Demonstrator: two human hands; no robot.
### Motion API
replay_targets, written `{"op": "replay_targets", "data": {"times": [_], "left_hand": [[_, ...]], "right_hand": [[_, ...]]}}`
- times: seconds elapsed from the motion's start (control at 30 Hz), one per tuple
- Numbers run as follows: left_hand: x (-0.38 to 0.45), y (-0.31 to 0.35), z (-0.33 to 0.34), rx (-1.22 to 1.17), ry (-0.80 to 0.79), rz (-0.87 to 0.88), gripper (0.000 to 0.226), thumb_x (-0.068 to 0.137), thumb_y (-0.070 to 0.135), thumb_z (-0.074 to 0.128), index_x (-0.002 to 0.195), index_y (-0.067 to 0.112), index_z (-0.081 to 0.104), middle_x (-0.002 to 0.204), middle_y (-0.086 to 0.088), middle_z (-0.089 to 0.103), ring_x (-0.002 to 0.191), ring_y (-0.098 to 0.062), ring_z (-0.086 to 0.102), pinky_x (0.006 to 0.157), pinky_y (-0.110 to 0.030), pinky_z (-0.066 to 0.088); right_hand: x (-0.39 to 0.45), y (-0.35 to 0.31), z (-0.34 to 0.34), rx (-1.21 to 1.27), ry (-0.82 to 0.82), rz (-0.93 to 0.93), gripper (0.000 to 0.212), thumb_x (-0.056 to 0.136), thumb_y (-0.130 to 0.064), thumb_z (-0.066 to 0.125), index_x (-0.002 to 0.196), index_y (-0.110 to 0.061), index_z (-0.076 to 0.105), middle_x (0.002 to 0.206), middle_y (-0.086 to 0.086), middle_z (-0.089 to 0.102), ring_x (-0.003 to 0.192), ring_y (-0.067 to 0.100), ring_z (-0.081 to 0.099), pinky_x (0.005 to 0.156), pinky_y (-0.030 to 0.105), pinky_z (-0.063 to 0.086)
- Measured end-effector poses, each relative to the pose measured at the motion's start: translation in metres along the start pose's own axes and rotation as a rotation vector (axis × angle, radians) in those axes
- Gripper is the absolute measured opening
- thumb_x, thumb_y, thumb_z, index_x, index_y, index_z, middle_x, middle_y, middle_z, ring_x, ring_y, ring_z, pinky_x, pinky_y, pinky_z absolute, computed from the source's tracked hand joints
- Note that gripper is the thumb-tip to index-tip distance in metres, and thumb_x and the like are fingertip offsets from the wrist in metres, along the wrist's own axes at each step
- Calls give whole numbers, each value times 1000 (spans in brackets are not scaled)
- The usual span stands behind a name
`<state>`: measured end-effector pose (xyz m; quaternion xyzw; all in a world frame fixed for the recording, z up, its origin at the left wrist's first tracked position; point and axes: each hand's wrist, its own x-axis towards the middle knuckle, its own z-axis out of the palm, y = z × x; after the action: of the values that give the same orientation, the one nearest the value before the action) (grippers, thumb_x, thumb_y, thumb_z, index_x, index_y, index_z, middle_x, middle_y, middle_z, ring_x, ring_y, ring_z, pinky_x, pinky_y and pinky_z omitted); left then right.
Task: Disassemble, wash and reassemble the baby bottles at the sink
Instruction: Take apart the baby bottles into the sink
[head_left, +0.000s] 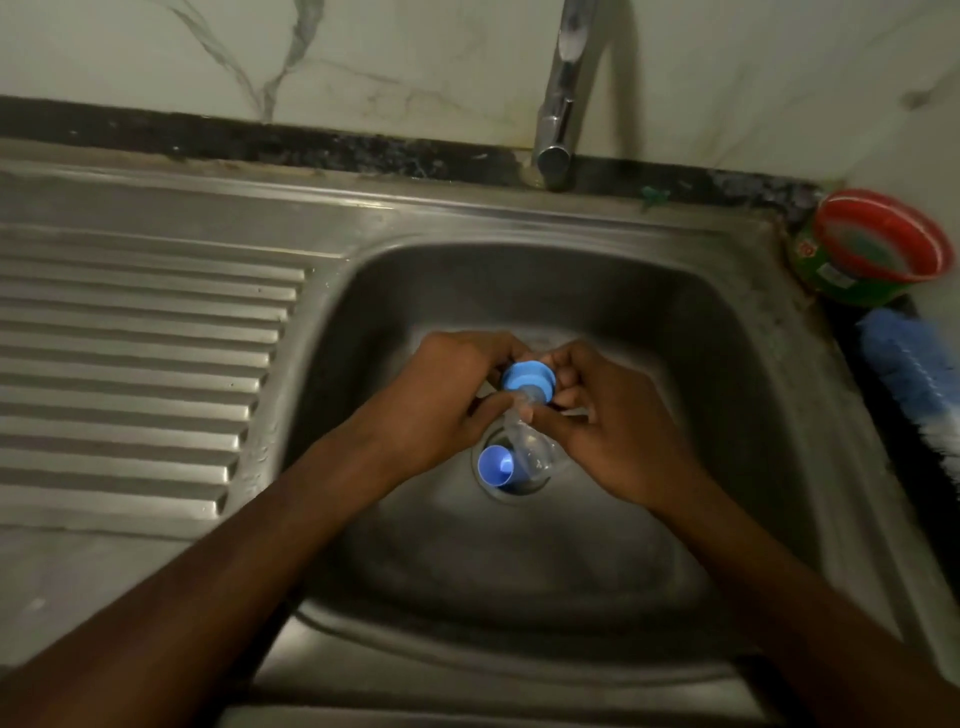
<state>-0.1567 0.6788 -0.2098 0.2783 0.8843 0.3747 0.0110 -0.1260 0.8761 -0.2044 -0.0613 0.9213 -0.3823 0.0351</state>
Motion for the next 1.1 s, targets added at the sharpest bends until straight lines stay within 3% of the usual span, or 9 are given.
{"op": "replay_targets", "data": {"times": [0.1, 0.23, 0.33, 0.5, 0.6, 0.73, 1.1], "left_hand": [[0, 2, -5, 13, -41, 32, 37, 95, 41, 56, 121, 18, 69, 109, 8, 71, 98, -5, 66, 84, -20, 52], [-3, 4, -7, 6, -54, 13, 40, 97, 46, 55, 121, 16, 67, 111, 6, 69, 99, -7, 66, 85, -25, 54], [-2, 3, -5, 59, -45, 57, 38, 98, 43, 56, 118, 12, 66, 110, 3, 69, 97, -9, 65, 85, -26, 52], [-4, -1, -6, 127, -50, 75, 40, 96, 47, 55, 118, 16, 65, 110, 5, 67, 94, -9, 64, 81, -31, 57], [-3, -2, -8, 125, -37, 82, 40, 96, 46, 54, 118, 15, 66, 109, 2, 68, 94, -11, 65, 80, -34, 58], [-3, 0, -7, 159, -79, 78, 38, 97, 46, 51, 116, 16, 64, 106, 3, 67, 90, -12, 65, 77, -36, 59], [-5, -6, -10, 205, -54, 100, 28, 99, 35, 59, 117, 16, 65, 108, 2, 67, 87, -14, 67, 71, -37, 59]], "right_hand": [[-1, 3, -1, 17, 22, 5, 27, 88, -38, 76, 105, -22, 63, 92, -11, 70, 84, -3, 64, 69, 5, 44], [-3, 1, 6, 18, 68, -48, 20, 90, -35, 73, 100, -22, 61, 88, -11, 64, 80, 1, 60, 67, 8, 41], [-4, -1, 8, -28, 34, -36, 16, 96, -31, 66, 106, -26, 55, 98, -9, 60, 86, 3, 58, 71, 14, 42], [-12, -2, 4, 7, -19, -2, 37, 88, -28, 74, 119, -30, 54, 114, -14, 57, 101, -3, 56, 83, 5, 43], [-12, -4, 0, 27, -28, -14, 50, 80, -25, 80, 122, -31, 54, 116, -14, 58, 102, 0, 60, 86, 15, 52], [-11, 0, -2, 21, -20, -49, 47, 80, -23, 82, 119, -28, 57, 114, -12, 59, 101, 6, 63, 83, 28, 56], [-4, -7, 8, -55, -13, -70, 45, 80, -28, 80, 119, -24, 58, 114, -12, 55, 98, 2, 55, 85, 16, 46]]}}
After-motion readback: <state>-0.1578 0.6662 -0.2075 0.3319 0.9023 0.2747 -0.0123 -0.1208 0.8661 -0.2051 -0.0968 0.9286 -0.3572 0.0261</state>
